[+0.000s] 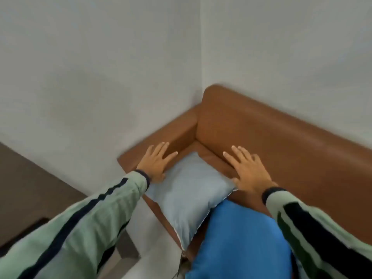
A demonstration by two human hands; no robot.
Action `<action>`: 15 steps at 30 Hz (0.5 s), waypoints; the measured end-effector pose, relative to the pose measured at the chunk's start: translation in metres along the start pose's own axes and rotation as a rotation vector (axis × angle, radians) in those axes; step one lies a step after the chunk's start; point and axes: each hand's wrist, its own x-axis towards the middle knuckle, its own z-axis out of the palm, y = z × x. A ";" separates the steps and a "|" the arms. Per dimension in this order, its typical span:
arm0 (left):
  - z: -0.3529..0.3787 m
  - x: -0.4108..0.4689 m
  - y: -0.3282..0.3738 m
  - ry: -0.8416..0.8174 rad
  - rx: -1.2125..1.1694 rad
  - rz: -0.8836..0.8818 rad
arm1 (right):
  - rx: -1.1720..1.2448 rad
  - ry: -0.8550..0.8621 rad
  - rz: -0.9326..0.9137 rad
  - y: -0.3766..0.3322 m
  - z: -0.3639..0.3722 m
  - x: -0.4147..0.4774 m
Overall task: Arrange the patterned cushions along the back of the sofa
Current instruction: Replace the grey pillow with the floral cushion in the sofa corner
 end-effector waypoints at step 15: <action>0.326 0.058 -0.026 -0.279 -0.530 -0.282 | 0.002 -0.333 0.170 -0.051 0.253 0.103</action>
